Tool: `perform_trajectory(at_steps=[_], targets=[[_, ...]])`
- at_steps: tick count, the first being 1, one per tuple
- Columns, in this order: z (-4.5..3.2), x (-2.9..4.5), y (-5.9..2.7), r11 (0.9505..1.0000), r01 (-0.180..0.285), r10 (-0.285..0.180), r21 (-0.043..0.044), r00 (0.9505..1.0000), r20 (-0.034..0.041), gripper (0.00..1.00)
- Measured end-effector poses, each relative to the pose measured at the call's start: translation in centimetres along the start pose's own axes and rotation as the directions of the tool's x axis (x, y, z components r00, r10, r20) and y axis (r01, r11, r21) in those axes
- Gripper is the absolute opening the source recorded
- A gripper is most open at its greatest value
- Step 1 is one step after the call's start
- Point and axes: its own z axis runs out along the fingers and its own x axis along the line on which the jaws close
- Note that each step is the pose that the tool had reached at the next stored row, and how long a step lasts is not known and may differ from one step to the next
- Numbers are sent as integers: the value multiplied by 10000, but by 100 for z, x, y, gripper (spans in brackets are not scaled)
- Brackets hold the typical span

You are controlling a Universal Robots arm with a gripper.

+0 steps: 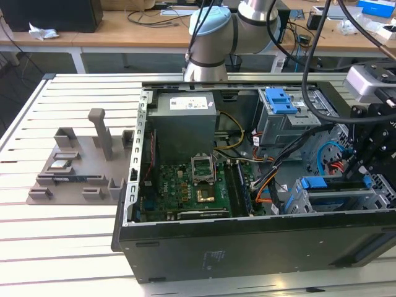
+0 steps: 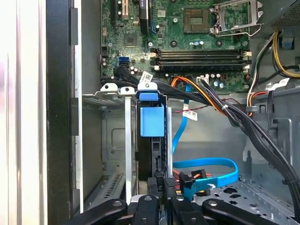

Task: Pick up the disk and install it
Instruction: 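Insert the first disk wire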

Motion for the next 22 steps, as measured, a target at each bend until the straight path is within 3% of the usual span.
perform_trajectory(at_steps=[1,3,22], targets=[[-31,1,1,10000,-1,1,1,10000,-14,17],[-28,1,1,10000,7,-7,-3,9997,229,17],[49,36,-11,10000,9,-8,-26,9997,235,17]])
